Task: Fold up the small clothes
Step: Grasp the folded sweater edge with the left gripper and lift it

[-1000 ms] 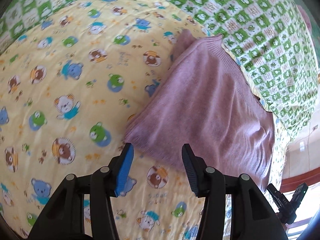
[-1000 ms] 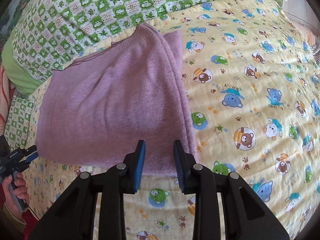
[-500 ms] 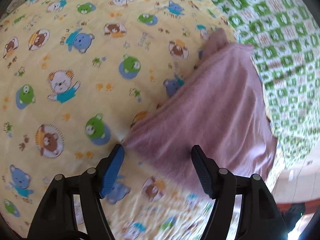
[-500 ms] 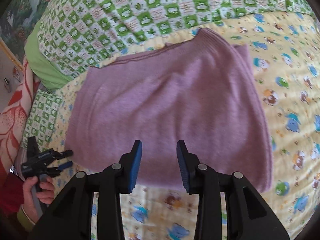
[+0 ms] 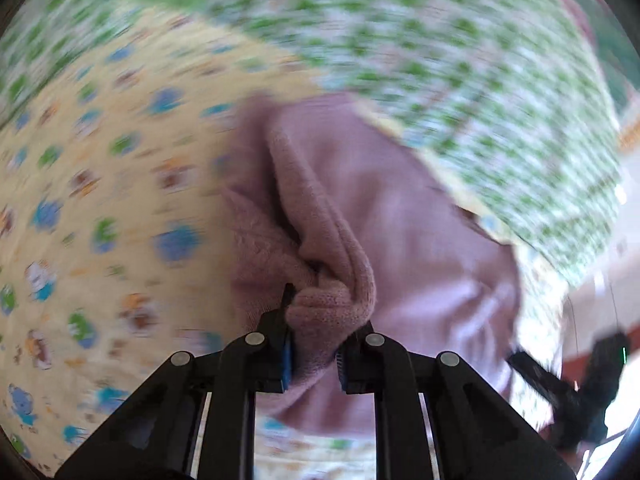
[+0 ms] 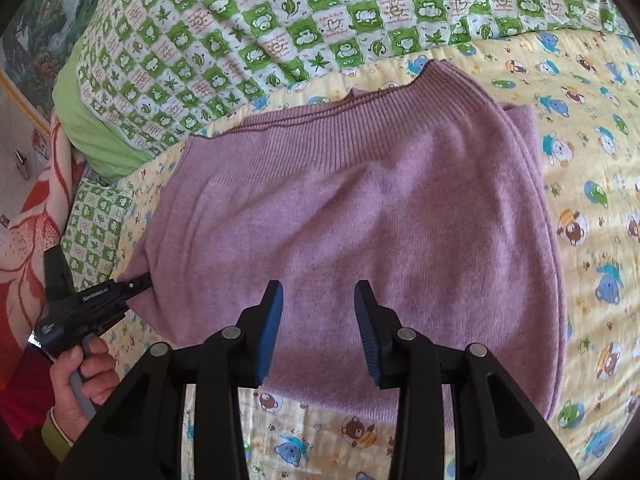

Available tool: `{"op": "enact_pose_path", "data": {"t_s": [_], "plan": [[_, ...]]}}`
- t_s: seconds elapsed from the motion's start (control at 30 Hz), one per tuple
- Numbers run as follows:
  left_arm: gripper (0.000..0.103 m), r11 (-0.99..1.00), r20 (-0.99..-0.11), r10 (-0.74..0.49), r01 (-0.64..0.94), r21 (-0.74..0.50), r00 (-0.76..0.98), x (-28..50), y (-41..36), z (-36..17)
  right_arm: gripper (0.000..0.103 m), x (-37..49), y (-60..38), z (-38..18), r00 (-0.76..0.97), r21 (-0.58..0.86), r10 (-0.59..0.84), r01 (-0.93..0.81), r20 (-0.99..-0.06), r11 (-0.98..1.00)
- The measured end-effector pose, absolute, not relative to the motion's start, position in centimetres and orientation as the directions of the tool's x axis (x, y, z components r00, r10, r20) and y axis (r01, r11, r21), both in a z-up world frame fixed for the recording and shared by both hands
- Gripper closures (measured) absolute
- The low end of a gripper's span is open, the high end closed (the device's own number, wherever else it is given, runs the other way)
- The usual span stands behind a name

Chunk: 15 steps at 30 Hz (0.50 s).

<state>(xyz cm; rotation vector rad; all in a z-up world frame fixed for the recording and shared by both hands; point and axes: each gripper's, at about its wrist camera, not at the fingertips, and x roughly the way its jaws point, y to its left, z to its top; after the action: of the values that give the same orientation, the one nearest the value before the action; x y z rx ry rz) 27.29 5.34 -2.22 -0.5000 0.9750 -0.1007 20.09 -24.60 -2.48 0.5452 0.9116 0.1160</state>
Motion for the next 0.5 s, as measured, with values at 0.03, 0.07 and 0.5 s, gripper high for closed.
{"op": "enact_pose_path", "data": {"t_s": [0.03, 0.07, 0.5], "plan": [[0.088, 0.889, -0.755, -0.330, -0.084, -0.451, 0.567, 27.2, 3.5, -1.4, 0.065, 20.6, -24.8, -2.2, 0.619, 0.500, 0.326, 0.126, -0.715, 0.857], [0.088, 0.892, -0.750, -0.346, -0.050, -0.449, 0.563, 27.2, 1.9, -1.0, 0.065, 21.1, -24.9, -2.0, 0.622, 0.508, 0.335, 0.119, -0.708, 0.853], [0.088, 0.907, -0.797, -0.405, 0.086, -0.412, 0.447, 26.9, -6.7, -4.5, 0.046, 30.0, -22.6, -1.6, 0.557, 0.621, 0.524, -0.018, -0.644, 0.784]]}}
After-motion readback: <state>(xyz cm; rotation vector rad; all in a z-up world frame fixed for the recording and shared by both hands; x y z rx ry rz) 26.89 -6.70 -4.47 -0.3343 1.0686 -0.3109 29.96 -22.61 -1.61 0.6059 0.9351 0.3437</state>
